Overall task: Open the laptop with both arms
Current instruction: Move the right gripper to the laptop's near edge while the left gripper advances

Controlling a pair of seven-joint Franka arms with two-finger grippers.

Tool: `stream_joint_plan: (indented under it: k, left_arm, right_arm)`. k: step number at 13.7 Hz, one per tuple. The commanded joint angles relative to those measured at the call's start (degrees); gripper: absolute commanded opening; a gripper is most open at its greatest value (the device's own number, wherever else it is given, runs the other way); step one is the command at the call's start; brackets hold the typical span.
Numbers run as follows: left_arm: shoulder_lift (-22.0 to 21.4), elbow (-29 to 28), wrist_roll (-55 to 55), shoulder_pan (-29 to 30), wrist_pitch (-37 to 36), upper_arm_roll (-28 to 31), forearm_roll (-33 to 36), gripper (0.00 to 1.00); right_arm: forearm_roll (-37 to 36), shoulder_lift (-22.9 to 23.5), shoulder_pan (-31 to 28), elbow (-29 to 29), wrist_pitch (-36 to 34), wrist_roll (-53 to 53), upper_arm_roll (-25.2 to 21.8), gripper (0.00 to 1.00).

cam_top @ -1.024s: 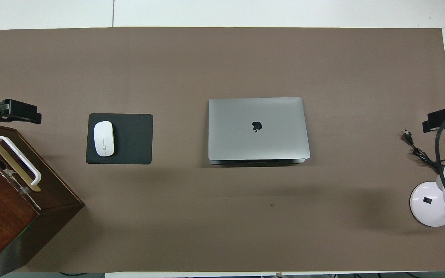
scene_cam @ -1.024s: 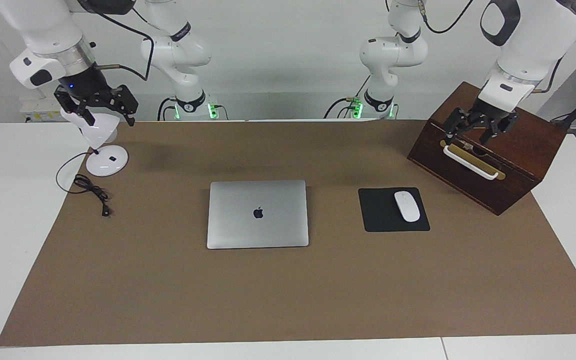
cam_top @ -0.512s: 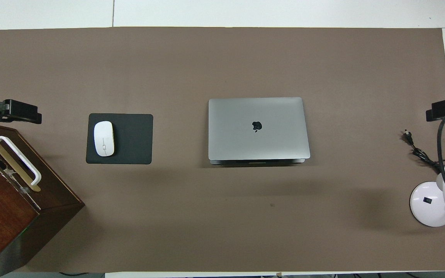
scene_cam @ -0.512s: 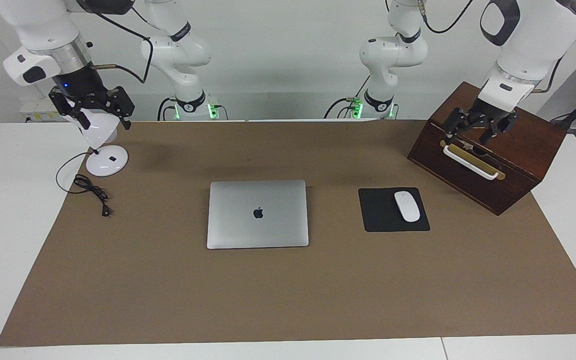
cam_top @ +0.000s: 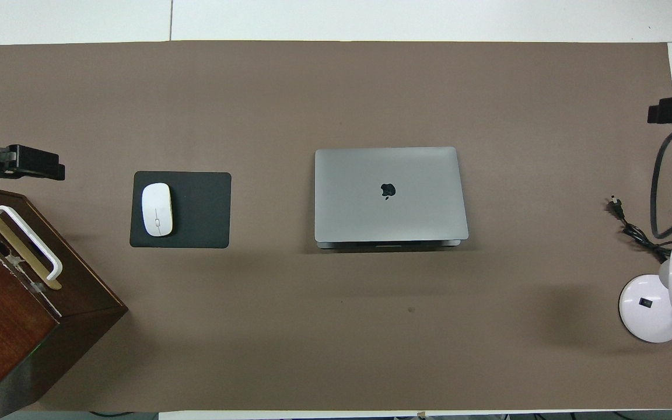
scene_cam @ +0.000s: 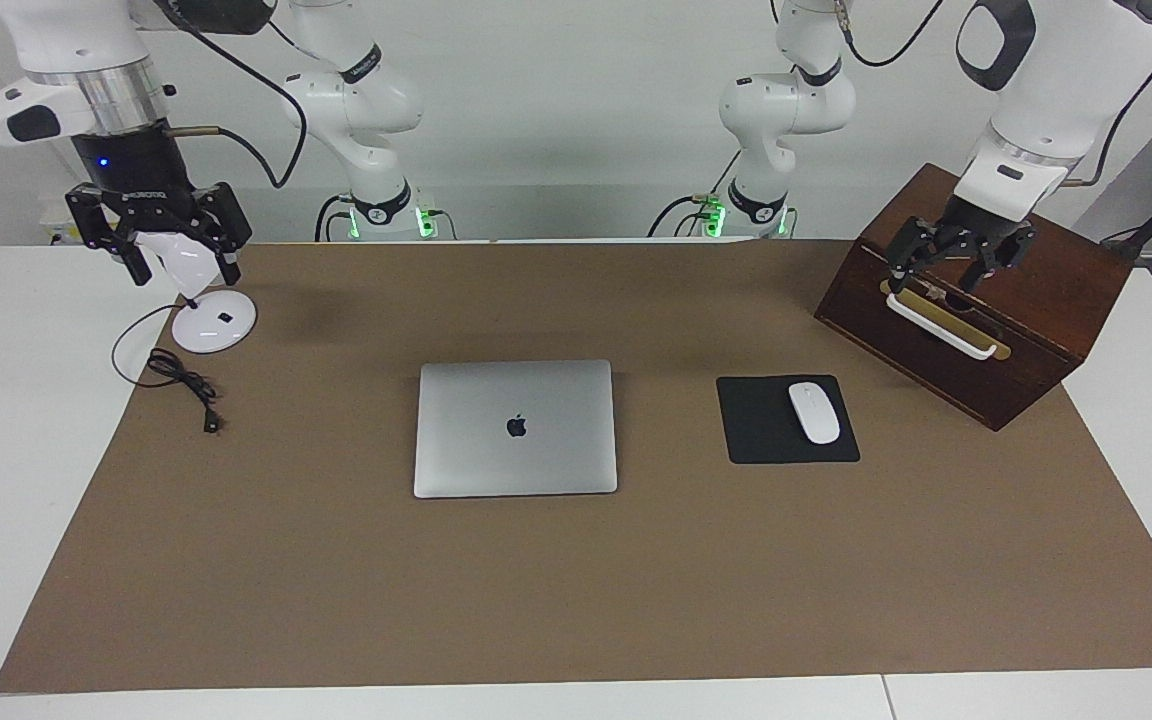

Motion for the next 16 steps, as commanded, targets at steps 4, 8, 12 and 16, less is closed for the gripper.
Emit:
stream_joint_plan:
  k: [4, 8, 12, 16]
  left_arm:
    - [-2.4, -3.8, -1.1, 0.1, 1.5, 0.1, 0.9, 0.0]
    - [-2.6, -4.2, -1.0, 0.1, 2.9, 0.0, 0.8, 0.0]
    - [-3.1, -7.0, 0.4, -0.7, 8.1, -0.2, 0.7, 0.0]
    - [-7.0, -17.0, 0.8, -5.6, 19.4, -0.4, 0.5, 0.0]
  right_arm:
    - [9.4, 2.6, 1.2, -8.7, 19.1, -0.8, 0.2, 1.0]
    - [19.4, 1.1, 1.0, -19.7, 31.2, -1.7, 0.2, 1.0]
    - [36.1, -1.4, 1.7, -28.2, 35.7, -0.1, 0.2, 1.0]
    - [41.1, -4.4, 3.5, -35.7, 38.2, 5.0, 0.2, 1.0]
